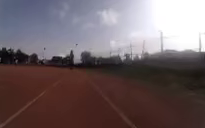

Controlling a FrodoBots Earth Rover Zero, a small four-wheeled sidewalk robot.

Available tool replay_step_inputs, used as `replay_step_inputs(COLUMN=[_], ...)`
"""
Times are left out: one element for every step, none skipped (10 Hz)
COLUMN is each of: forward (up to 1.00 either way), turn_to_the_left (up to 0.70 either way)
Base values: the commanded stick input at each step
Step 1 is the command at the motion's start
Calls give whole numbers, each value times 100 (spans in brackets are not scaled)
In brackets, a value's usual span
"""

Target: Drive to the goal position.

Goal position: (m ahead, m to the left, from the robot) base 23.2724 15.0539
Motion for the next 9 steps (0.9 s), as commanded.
replay_step_inputs(forward=[50,50,50,50,50,50,50,50,50], turn_to_the_left=[0,0,0,0,0,0,0,0,0])
